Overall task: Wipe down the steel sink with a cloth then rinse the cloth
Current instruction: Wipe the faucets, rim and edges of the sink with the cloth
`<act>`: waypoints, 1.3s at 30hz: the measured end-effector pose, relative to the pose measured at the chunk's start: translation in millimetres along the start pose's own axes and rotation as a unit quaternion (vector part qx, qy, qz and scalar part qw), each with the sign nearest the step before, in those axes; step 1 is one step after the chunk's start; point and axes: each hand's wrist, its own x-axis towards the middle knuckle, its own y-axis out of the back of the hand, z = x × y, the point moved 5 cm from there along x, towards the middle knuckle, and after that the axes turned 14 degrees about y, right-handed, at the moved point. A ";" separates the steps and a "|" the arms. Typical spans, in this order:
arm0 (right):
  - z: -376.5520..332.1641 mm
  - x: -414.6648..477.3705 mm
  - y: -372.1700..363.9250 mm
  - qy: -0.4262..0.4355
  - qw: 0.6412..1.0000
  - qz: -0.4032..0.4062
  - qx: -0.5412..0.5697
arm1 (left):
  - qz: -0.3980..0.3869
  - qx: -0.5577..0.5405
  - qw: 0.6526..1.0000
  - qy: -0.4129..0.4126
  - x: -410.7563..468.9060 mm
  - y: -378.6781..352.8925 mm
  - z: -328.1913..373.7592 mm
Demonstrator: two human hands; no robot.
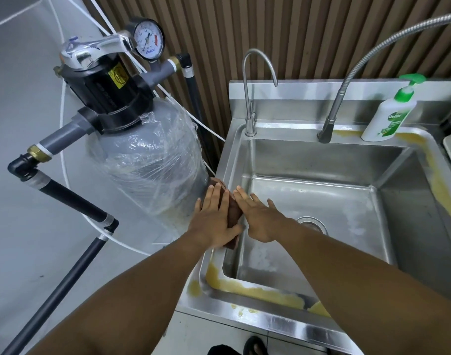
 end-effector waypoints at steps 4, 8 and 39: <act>0.8 0.6 -0.1 -0.004 1.000 -0.002 -0.002 | -0.012 -0.001 1.000 -0.001 1.9 -1.9 0.3; 1.8 1.4 -0.4 -0.009 1.000 -0.002 -0.015 | -0.018 -0.011 1.000 -0.006 -2.9 -0.4 0.7; -94.3 -96.2 -68.9 0.053 0.999 0.002 0.007 | -0.143 -0.012 0.979 -0.143 -147.7 -31.6 -46.2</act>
